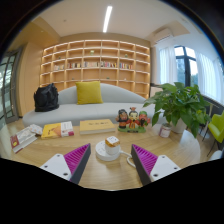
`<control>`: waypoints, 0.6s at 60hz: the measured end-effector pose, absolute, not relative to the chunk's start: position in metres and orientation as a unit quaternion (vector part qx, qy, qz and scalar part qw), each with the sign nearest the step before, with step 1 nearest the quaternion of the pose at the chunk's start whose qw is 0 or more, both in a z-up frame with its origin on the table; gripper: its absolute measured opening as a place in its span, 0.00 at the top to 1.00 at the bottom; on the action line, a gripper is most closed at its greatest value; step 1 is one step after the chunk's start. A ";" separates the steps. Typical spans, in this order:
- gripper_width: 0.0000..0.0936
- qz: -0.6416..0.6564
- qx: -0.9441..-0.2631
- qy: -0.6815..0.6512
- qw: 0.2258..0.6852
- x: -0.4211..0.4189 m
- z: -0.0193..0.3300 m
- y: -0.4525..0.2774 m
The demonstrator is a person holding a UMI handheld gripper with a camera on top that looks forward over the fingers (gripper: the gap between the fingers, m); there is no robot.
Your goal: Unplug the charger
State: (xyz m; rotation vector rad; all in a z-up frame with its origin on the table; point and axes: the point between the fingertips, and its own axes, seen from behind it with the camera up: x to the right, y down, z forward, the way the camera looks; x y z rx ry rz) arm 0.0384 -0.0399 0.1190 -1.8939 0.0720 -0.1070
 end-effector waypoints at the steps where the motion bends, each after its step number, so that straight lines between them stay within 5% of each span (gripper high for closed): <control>1: 0.09 -0.044 -0.811 0.032 0.582 0.039 0.116 -0.032; 16: 0.13 -0.062 -0.826 0.043 0.559 0.056 0.059 0.049; 30: 0.52 -0.059 -0.828 0.048 0.556 0.060 0.045 0.072; 36: 0.58 -0.055 -0.826 0.047 0.559 0.058 0.046 0.072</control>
